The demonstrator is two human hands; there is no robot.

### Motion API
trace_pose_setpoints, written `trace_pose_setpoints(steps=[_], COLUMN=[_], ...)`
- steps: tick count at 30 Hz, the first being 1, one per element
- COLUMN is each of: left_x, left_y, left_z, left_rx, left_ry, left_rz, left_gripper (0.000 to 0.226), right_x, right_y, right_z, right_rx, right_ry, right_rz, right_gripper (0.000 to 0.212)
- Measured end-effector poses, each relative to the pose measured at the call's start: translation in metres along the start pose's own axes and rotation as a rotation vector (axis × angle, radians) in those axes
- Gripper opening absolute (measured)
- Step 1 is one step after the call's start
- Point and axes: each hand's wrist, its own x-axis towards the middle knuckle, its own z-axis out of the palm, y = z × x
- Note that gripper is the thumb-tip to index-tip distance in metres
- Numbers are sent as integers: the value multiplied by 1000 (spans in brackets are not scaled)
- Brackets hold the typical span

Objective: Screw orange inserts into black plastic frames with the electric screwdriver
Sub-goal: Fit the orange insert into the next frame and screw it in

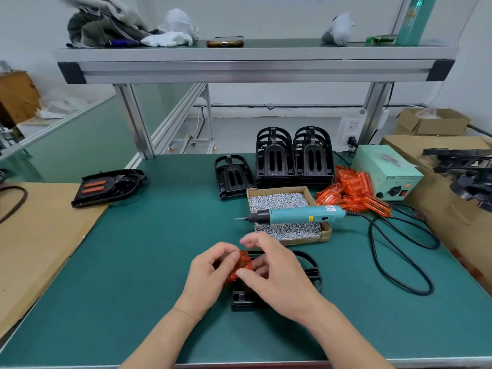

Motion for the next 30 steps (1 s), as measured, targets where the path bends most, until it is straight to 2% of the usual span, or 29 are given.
trace_pose_setpoints(steps=[3, 6, 9, 13, 18, 24, 30], left_x=[2, 1, 2, 3, 4, 4, 4], left_y=[-2, -3, -6, -6, -6, -6, -3], left_z=[0, -1, -5, -6, -6, -6, -4], left_rx=[-25, -84, -115, -101, -67, 93, 222], left_ry=[11, 55, 108, 128, 98, -56, -114], left_rz=[-32, -14, -8, -31, 3, 24, 52], left_gripper=[14, 4, 17, 29, 23, 24, 28], right_x=[3, 4, 6, 3, -5, -6, -6], right_y=[5, 9, 15, 24, 26, 22, 20], right_z=[-7, -18, -39, -49, -31, -34, -43], right_rx=[-60, -46, 32, -46, -199, -399, -377], right_ry=[-60, 31, 154, 195, 115, 5, -81], right_rz=[-65, -43, 27, 87, 82, 2, 88], right_gripper=[22, 16, 19, 17, 20, 21, 15])
